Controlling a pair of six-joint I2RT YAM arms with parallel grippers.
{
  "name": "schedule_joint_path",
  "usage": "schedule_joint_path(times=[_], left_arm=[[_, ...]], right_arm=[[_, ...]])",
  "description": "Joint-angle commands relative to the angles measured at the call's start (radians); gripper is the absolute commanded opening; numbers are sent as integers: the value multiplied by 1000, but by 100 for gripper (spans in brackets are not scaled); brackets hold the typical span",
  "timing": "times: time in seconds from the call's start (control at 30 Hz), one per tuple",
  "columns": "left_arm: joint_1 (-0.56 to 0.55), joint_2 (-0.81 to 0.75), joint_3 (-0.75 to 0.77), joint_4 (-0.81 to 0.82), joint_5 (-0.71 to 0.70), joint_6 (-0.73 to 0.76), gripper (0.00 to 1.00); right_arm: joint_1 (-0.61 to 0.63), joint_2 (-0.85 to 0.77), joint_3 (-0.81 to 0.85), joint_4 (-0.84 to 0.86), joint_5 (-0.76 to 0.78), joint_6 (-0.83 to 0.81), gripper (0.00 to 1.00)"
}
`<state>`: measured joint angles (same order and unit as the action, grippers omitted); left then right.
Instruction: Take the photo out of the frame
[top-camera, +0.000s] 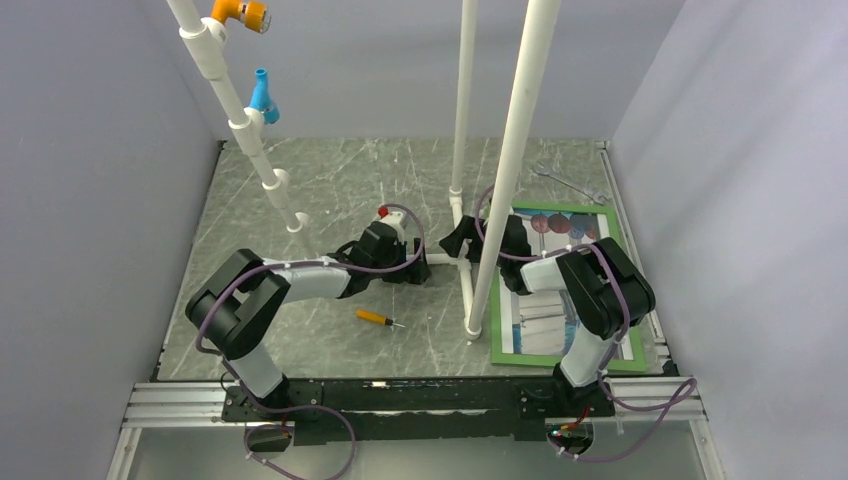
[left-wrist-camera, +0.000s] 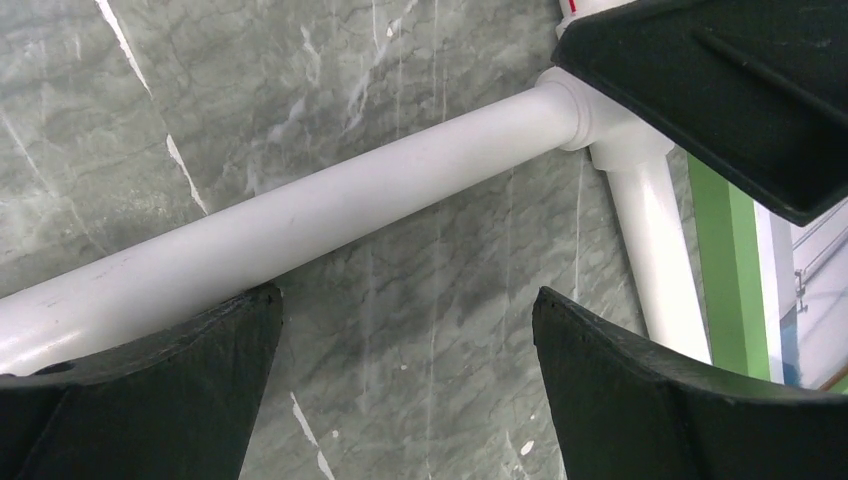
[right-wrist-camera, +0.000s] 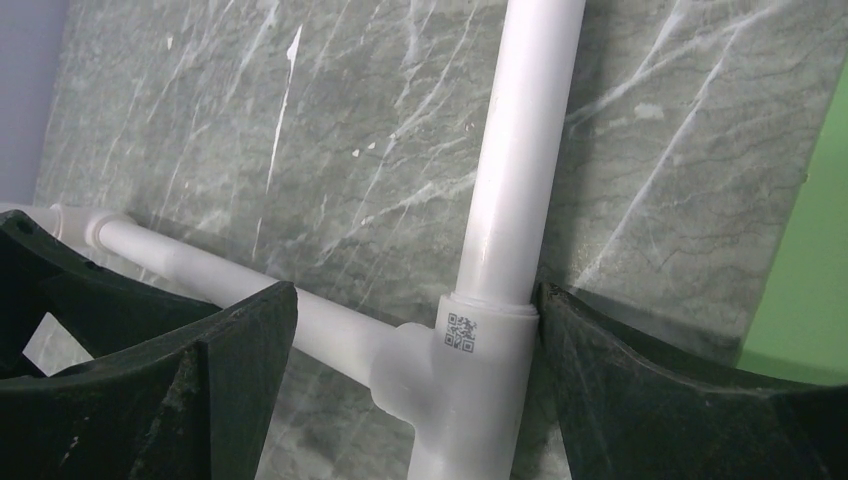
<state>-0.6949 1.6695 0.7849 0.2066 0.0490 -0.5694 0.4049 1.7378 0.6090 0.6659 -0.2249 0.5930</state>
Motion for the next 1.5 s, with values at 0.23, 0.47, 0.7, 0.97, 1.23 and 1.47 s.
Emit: schedule_joint_path(times=[0.23,0.47,0.7,0.97,1.23,1.47], left_arm=[[13,14,20,-34,-46,34,99],[74,35,11,-22,-35,37,99],[111,43,37,-36,-38,55,99],[130,72,93,-56,-34,66,99],[151,117,145,-71,-26,76,99],[174,150,179,-75,-17,80,99]], right_arm=[[10,83,-9,-49,6,22,93],[10,130,3,32,1,26,93],[11,175,40,56,5,29,93],[21,216,73,77,14,36,93],[32,258,97,89,26,46,93],[32,283,117,96,38,55,92]])
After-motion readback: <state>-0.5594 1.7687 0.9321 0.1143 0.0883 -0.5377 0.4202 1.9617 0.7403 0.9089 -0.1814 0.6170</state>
